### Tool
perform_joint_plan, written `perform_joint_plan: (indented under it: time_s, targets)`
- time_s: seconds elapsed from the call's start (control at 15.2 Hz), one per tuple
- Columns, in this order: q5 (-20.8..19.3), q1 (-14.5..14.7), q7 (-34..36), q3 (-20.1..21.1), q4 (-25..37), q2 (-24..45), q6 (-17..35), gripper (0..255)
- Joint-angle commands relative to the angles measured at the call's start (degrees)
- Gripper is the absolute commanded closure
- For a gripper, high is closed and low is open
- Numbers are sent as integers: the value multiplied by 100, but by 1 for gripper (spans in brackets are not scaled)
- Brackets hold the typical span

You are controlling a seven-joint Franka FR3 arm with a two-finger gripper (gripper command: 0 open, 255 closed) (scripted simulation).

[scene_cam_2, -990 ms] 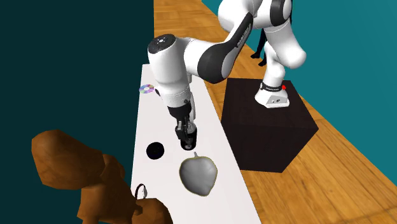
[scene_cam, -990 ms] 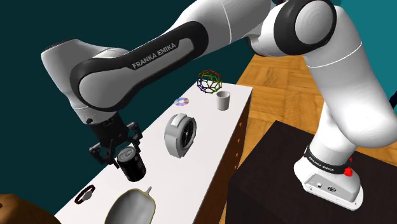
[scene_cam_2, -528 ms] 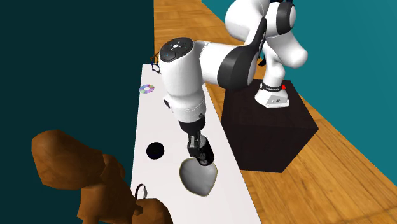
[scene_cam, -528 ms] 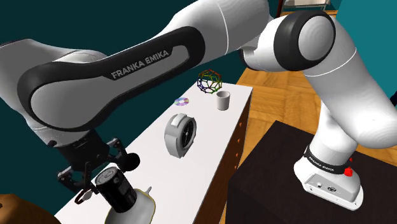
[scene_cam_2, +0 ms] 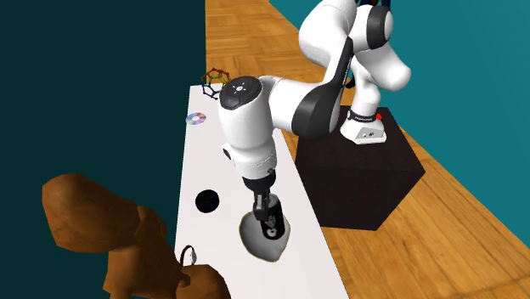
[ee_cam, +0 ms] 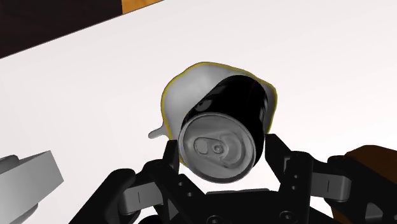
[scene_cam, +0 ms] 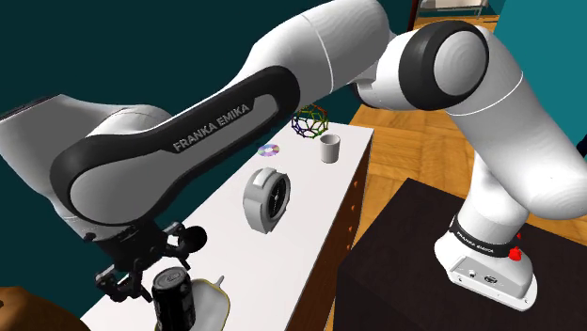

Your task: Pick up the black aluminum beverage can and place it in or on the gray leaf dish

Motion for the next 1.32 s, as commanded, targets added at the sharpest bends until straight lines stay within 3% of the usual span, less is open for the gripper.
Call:
perform_joint_plan:
  time_s: [0.0, 0.66, 1.19, 1.25]
  targets:
    - [-16, -14, 6, -11, -101, 29, 131, 255]
    - [-123, -29, 43, -93, -468, 280, 724, 255]
    - [-123, -29, 43, -93, -468, 280, 724, 255]
    - [-123, -29, 43, -93, -466, 280, 723, 0]
